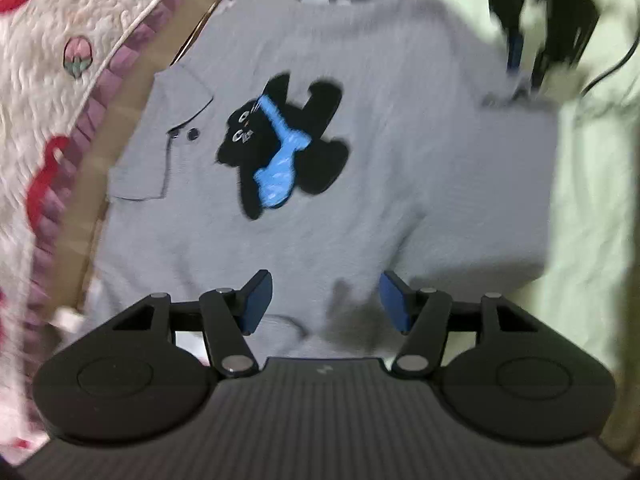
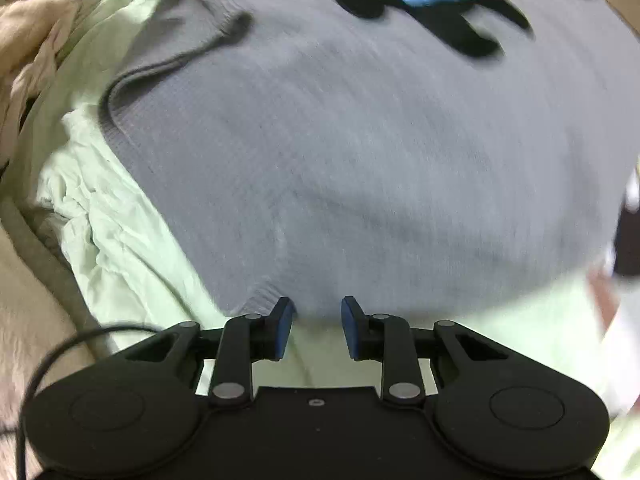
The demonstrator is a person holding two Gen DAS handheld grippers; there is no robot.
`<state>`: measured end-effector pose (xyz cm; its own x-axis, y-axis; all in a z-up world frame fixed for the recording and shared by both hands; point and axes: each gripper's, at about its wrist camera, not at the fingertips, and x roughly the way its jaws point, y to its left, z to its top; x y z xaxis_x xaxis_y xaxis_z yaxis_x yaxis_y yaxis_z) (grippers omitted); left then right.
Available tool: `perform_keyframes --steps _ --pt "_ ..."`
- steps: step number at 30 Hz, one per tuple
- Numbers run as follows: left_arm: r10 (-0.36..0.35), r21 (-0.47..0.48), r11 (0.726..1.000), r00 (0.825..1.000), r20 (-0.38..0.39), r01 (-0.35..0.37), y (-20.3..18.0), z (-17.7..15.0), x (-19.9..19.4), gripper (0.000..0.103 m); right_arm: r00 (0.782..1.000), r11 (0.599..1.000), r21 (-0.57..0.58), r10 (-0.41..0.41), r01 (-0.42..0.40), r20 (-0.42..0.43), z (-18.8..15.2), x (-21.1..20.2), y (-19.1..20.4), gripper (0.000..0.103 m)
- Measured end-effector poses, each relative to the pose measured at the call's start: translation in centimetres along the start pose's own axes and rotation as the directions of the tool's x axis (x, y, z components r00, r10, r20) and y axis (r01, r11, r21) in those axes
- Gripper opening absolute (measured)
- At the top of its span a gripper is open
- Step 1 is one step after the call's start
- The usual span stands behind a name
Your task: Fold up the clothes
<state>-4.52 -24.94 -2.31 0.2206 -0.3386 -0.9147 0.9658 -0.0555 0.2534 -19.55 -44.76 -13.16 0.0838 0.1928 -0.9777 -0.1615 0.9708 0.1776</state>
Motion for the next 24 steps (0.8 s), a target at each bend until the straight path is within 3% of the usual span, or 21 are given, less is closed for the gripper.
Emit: perform_keyframes --steps 3,5,7,9,11,13,15,18,22,23,24 --pt "0.009 -0.139 0.99 1.0 0.022 -0.006 1.9 -1.6 -0.2 0.061 0.994 0.984 0.174 0.01 -0.03 0.112 -2.2 -1.4 -1.2 0.033" --pt "0.042 -0.083 0.996 0.998 -0.041 -0.045 2.0 -2.6 1.2 0.061 0.976 0.96 0.275 -0.015 -0.047 0.218 -3.1 -3.0 -1.5 0.037" --pt "0.044 0.062 0.997 0.996 -0.08 -0.039 1.4 -3.4 2.8 0.061 0.959 0.953 0.302 -0.059 -0.03 0.279 -3.5 -4.5 -0.9 0.039" --pt "-0.012 0.103 0.994 0.993 -0.115 0.024 1.3 -3.6 4.7 0.061 0.945 0.967 0.255 -0.104 0.023 0.31 -2.7 -5.3 0.2 0.042" --pt "-0.088 0.083 0.992 0.988 -0.126 0.099 1.4 -3.0 6.4 0.061 0.929 0.975 0.209 -0.145 0.076 0.341 -1.9 -6.1 1.4 0.05" --pt "-0.148 0.081 0.984 0.983 -0.109 0.158 1.1 -2.3 7.3 0.061 0.931 0.982 0.174 -0.13 0.073 0.34 -0.8 -5.4 1.6 0.051" --pt "-0.171 0.091 0.98 0.981 -0.097 0.179 0.7 -2.0 7.8 0.063 0.94 0.984 0.153 -0.132 0.087 0.315 0.6 -4.1 2.2 0.058" --pt "-0.179 0.064 0.981 0.979 -0.093 0.185 0.7 -1.9 7.8 0.063 0.947 0.975 0.118 -0.211 0.187 0.24 2.3 -1.3 3.1 0.062" --pt "-0.165 -0.004 0.986 0.982 -0.088 0.166 1.2 -2.1 8.0 0.065 0.917 0.938 0.076 -0.348 0.339 0.196 2.7 1.3 3.8 0.074" --pt "-0.16 -0.022 0.987 0.983 -0.09 0.159 1.4 -2.2 8.1 0.065 0.91 0.932 0.079 -0.362 0.353 0.204 2.4 1.4 3.8 0.074" --pt "-0.175 -0.033 0.984 0.981 -0.079 0.173 1.6 -2.2 7.9 0.065 0.91 0.937 0.101 -0.349 0.334 0.224 1.9 1.0 3.6 0.064"
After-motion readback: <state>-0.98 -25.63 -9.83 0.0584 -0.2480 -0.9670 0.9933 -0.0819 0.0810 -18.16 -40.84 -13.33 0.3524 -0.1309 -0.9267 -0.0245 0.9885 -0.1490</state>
